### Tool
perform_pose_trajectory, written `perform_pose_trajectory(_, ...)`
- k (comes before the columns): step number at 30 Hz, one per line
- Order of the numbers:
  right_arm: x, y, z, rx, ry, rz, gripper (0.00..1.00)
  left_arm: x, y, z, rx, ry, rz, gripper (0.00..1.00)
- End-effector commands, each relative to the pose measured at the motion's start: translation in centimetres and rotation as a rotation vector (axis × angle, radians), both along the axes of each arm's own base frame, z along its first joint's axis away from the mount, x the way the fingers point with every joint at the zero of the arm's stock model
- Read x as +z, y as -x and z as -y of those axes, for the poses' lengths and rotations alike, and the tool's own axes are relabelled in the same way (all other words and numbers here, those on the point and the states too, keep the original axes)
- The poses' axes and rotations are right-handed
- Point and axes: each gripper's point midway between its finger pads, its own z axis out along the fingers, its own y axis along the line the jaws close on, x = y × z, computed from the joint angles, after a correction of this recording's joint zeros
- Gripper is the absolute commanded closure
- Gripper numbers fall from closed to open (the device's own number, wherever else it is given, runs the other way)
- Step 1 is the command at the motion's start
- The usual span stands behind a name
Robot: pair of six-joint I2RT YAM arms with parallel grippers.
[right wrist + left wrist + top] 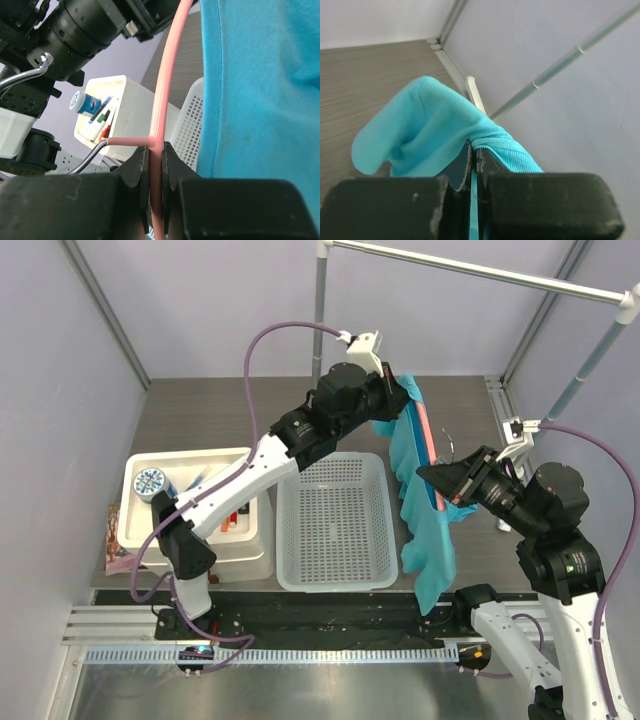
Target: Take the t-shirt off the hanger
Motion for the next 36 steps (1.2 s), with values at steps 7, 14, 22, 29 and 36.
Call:
perform_pose_trajectory(7,0.9,2.2,-0.8,0.100,0.023,0.098,0.99,2.6,-12.1,-6.4,0.447,0.140,-0.004,1.00)
perform_pose_trajectory(14,2.2,3.7,-1.5,0.173,0.034,0.144,0.99,-0.8,-15.4,-6.8,0.468,0.095,-0.088,1.00)
perform_pose_trajectory(22,4.3,2.2,0.5,0.010,0.060,0.211,0.99,-3.8,-14.2,-6.2,0.368,0.033,-0.127,1.00)
perform_pose_trajectory(29,8.0,1.7,0.7,-0.027,-0.023,0.286,0.99,-5.6,-13.0,-5.7,0.301,0.001,-0.175,1.00)
perform_pose_trajectory(36,8.1,2.5,0.2,0.008,-0.061,0.267,0.99,-4.2,-12.8,-4.7,0.243,0.041,-0.162,1.00)
